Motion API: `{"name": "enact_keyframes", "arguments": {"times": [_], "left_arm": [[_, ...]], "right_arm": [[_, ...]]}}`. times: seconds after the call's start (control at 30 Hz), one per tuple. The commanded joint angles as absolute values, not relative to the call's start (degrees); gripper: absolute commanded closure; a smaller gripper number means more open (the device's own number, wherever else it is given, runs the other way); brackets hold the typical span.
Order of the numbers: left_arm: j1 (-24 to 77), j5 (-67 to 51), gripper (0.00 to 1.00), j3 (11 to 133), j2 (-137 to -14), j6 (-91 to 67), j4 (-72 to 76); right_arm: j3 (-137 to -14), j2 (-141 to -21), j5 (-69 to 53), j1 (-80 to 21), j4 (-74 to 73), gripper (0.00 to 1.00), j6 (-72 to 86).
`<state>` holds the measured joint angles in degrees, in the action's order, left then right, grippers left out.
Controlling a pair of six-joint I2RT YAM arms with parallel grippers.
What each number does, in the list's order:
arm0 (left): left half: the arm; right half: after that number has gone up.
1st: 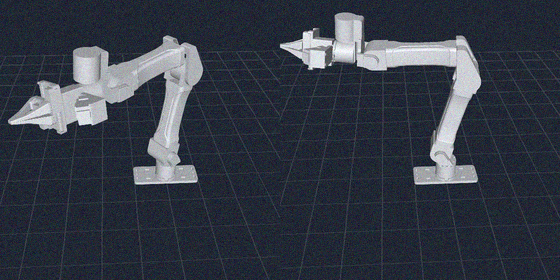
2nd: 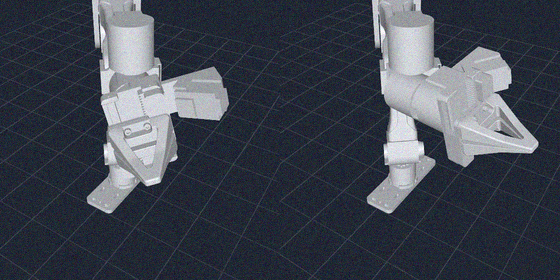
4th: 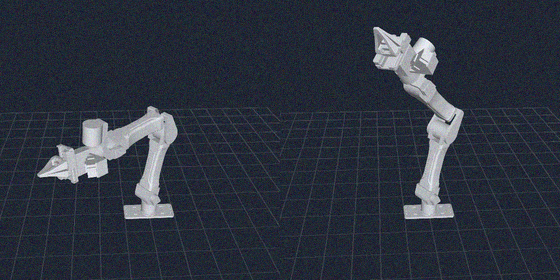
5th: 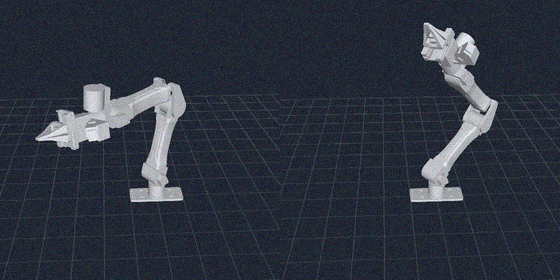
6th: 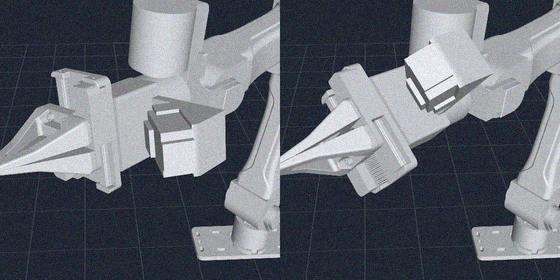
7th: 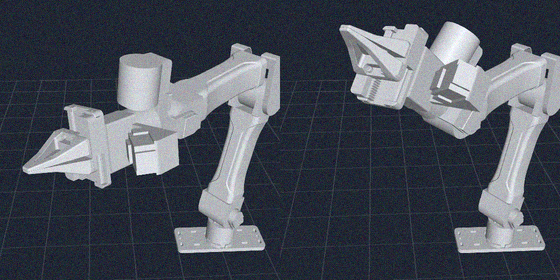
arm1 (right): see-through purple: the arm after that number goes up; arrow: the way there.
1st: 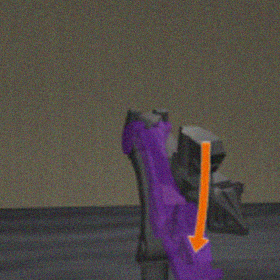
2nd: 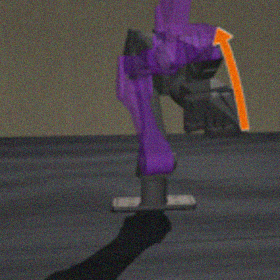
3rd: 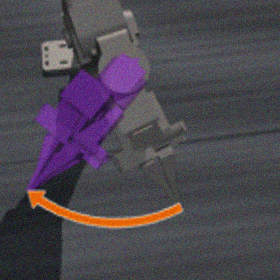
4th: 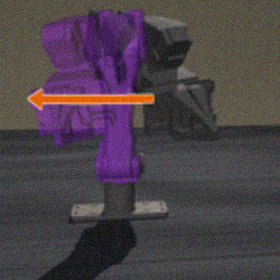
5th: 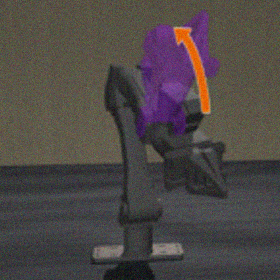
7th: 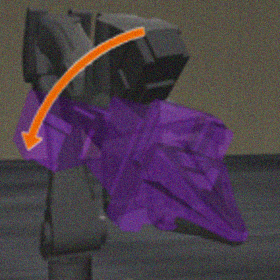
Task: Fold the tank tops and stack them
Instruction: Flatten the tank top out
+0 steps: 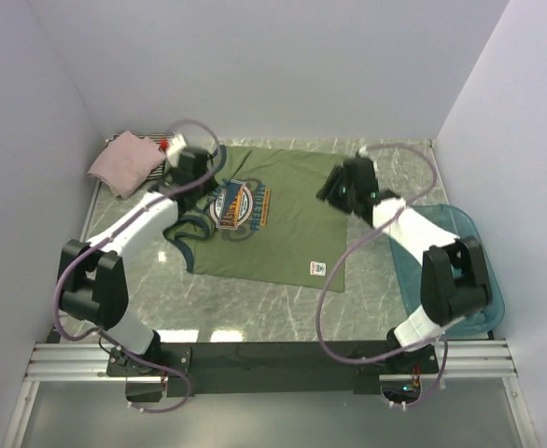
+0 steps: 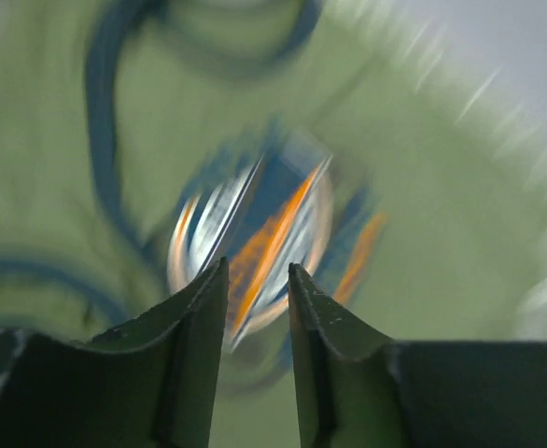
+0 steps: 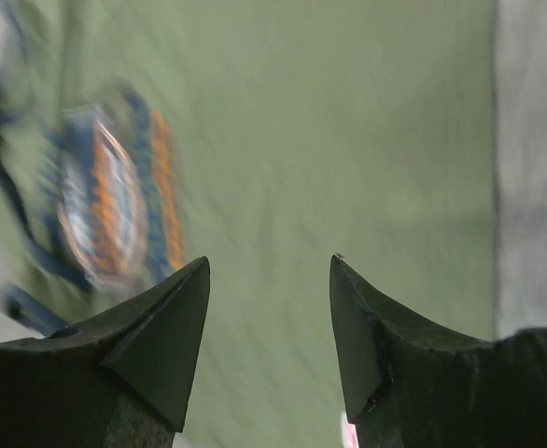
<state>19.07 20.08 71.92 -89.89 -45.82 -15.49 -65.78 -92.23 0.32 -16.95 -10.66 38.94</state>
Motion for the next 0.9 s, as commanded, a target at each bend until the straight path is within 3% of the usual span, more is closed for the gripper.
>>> {"name": "enact_keyframes", "arguments": {"times": [0.0, 0.2, 0.3, 0.57, 0.87], "left_arm": [[22.84, 19.94, 0.62, 65.31, -89.38, -47.46, -20.73], [29.53, 25.30, 0.51, 66.35, -92.63, -48.16, -28.21], [30.93, 26.89, 0.51, 68.28, -96.39, -47.64, -30.31], [36.82, 47.71, 0.51, 78.48, -106.26, -51.50, -45.70], [36.83, 54.14, 0.49, 83.67, -113.37, -49.75, -50.89]], "right_arm": [[-54.71, -86.85, 2.73, -17.84, -6.86, 0.39, 39.90], [-44.49, -81.13, 4.13, -21.70, -4.40, 0.40, 41.57], [-41.50, -79.28, 4.48, -23.11, -3.43, 0.40, 42.27], [-38.59, -76.64, 5.27, -24.70, -3.51, 0.41, 42.80], [-35.86, -74.53, 5.71, -24.87, -4.39, 0.41, 42.54]]}}
